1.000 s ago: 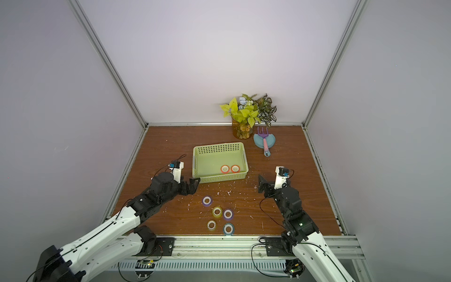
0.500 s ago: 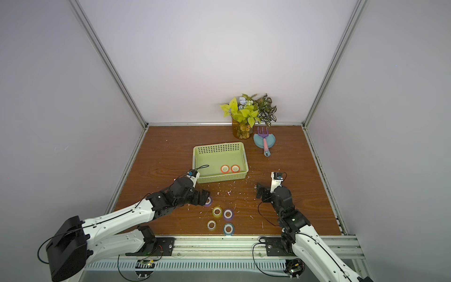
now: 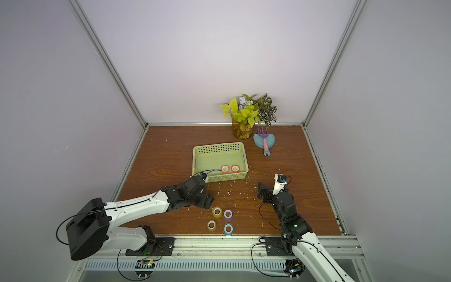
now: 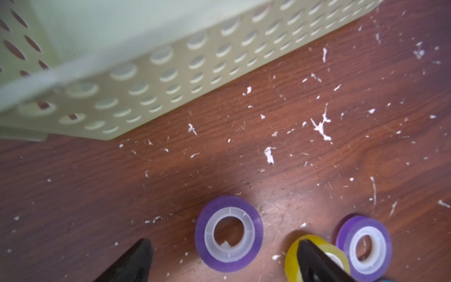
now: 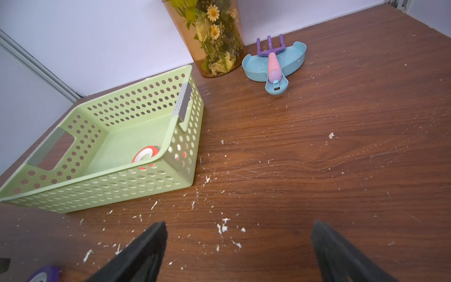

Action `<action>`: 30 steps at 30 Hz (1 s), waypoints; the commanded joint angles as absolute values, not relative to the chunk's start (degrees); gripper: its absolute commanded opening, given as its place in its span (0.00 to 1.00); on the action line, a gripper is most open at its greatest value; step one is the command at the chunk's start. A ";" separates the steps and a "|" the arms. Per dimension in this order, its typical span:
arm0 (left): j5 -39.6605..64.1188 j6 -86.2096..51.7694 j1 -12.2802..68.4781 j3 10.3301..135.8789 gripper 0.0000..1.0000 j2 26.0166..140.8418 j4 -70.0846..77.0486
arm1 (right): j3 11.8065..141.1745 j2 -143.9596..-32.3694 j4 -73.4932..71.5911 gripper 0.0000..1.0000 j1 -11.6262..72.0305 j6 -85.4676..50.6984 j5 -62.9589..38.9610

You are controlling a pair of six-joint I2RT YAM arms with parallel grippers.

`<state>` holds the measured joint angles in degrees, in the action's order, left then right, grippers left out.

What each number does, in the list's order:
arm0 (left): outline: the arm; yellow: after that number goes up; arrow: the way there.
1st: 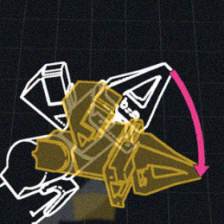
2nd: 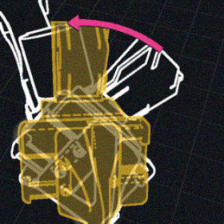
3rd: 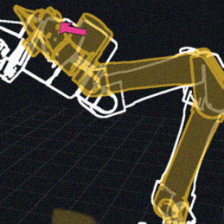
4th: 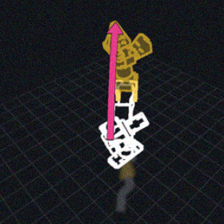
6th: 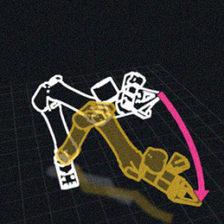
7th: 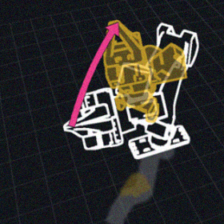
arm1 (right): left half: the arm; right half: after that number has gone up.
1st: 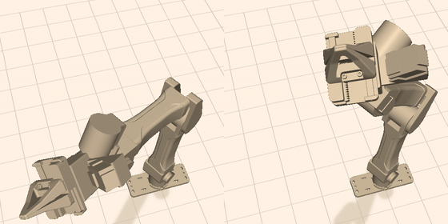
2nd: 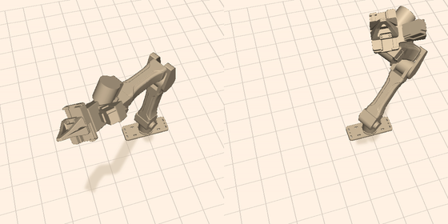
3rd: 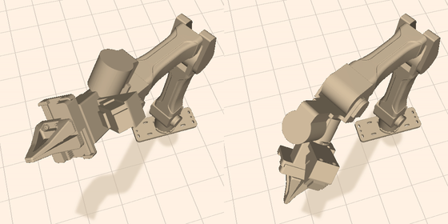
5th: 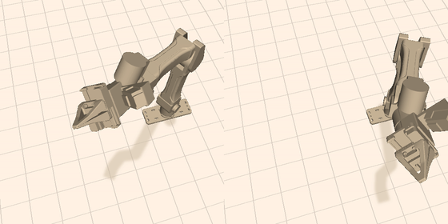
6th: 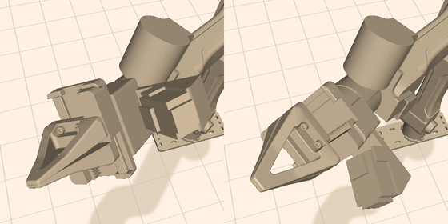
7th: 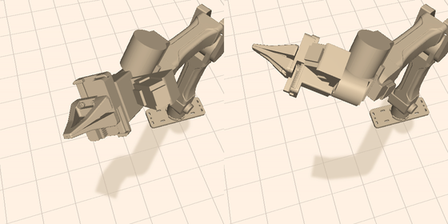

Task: Put the transparent tape into the storage box
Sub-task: Pick up the tape at the center of the board.

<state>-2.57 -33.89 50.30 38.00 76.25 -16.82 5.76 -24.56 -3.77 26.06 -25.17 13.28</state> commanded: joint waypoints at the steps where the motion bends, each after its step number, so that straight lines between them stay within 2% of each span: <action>1: -1.51 -33.41 50.89 40.11 0.90 78.04 -21.55 | 5.78 -25.28 -6.26 0.99 26.00 -26.05 14.59; 10: 0.35 -30.64 50.98 44.81 0.82 84.55 -25.24 | 5.79 -25.84 -6.30 0.99 26.01 -26.03 14.81; 25: 3.11 -25.44 51.00 52.61 0.78 94.81 -32.47 | 5.71 -25.49 -6.19 0.99 26.01 -26.15 14.68; 30: 4.78 -23.97 50.97 54.56 0.73 97.20 -34.13 | 5.71 -25.49 -6.16 0.99 26.01 -26.11 14.69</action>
<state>1.58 -25.85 50.41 54.08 94.91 -31.38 5.76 -25.71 -4.03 26.06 -25.58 13.34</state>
